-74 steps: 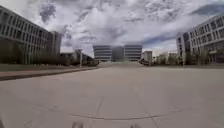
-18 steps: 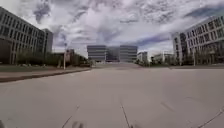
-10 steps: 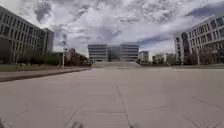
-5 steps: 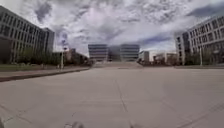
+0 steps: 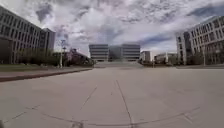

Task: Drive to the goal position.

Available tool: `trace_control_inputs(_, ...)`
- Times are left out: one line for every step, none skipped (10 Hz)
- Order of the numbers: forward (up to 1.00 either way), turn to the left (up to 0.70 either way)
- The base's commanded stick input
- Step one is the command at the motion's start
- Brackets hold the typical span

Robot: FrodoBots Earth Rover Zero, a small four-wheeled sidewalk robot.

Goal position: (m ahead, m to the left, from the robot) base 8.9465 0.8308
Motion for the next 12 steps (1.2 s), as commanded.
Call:
trace_control_inputs(1.00, 0.00)
trace_control_inputs(1.00, 0.00)
trace_control_inputs(1.00, 0.00)
trace_control_inputs(1.00, 0.00)
trace_control_inputs(1.00, 0.00)
trace_control_inputs(1.00, 0.00)
trace_control_inputs(1.00, 0.00)
trace_control_inputs(1.00, 0.00)
trace_control_inputs(1.00, 0.00)
trace_control_inputs(1.00, 0.00)
trace_control_inputs(1.00, 0.00)
trace_control_inputs(1.00, 0.00)
